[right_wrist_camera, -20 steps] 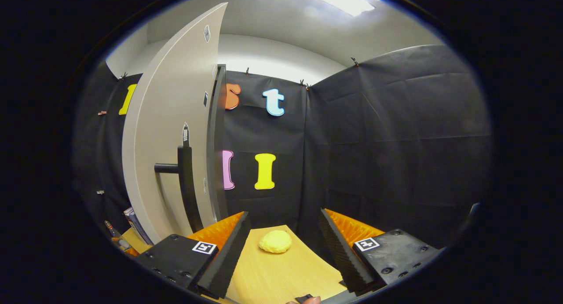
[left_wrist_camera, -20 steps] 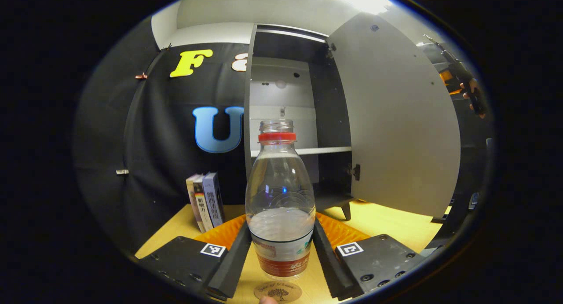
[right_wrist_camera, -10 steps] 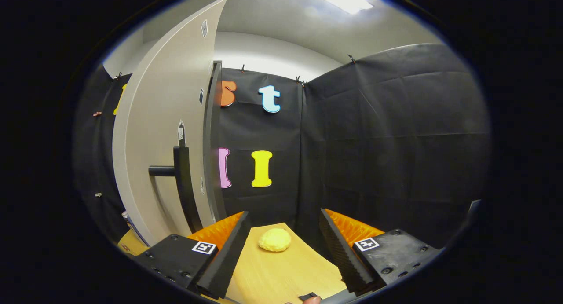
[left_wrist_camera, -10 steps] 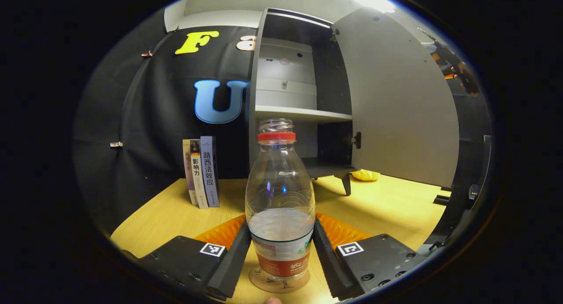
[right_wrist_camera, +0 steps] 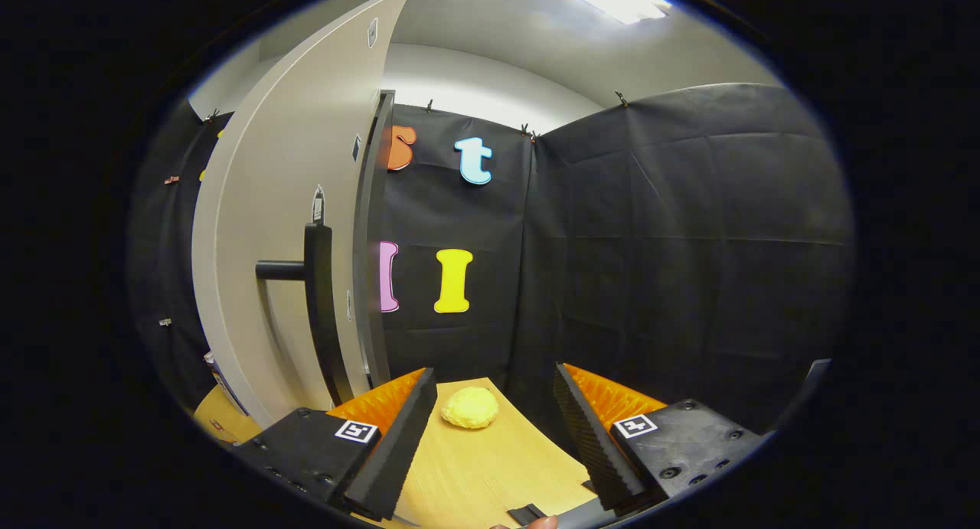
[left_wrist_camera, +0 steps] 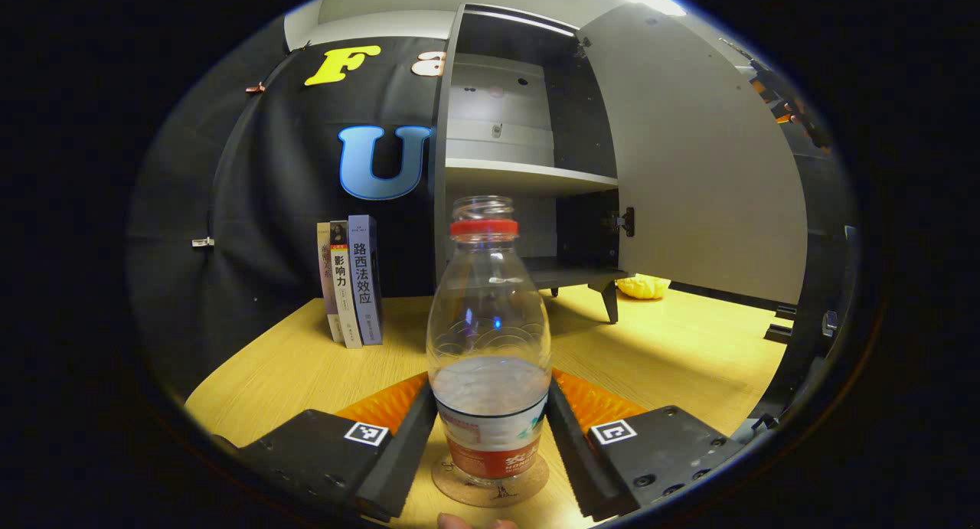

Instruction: Open the cabinet door with the right hand, grasp the bottle in the cabinet with the left hand and place it on the coaster, then close the cabinet door with the right hand.

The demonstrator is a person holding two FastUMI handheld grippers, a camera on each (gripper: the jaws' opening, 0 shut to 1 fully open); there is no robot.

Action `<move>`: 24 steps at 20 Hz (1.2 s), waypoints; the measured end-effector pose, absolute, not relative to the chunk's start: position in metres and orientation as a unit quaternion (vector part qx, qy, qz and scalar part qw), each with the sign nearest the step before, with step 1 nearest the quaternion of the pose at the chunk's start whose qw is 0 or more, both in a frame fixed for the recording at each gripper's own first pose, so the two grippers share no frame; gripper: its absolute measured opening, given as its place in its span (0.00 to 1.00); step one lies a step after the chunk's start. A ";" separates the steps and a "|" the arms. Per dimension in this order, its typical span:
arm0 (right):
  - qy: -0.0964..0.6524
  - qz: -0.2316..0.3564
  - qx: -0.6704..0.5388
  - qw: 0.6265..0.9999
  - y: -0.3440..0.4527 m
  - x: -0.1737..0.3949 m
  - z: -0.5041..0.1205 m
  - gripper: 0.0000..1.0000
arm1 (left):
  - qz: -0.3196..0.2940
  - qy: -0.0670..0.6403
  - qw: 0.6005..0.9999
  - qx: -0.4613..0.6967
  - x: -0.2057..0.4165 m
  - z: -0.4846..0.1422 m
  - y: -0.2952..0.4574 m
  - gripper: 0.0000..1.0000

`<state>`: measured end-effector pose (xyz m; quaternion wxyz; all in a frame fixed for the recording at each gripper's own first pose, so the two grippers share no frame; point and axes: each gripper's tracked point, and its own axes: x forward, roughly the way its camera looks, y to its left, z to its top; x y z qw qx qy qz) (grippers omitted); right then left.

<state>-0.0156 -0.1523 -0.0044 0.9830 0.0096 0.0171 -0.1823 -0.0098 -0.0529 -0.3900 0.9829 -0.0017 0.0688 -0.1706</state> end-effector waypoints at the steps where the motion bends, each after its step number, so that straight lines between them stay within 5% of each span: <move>1: 0.017 -0.181 0.009 0.983 -0.152 -0.014 -0.005 0.96 | -0.169 0.073 0.983 -0.004 -0.011 -0.391 -0.053 0.83; 6: 0.015 -0.175 0.019 0.984 -0.151 -0.016 -0.005 0.96 | -0.166 0.079 0.983 0.007 -0.016 -0.381 -0.055 0.93; 12: 0.011 -0.177 0.033 0.984 -0.154 -0.022 -0.006 0.98 | -0.156 0.079 0.985 -0.004 -0.025 -0.350 -0.055 0.93; 24: -0.005 -0.166 0.043 0.985 -0.152 -0.012 0.000 0.98 | -0.094 0.044 0.994 -0.025 -0.023 -0.162 -0.042 0.93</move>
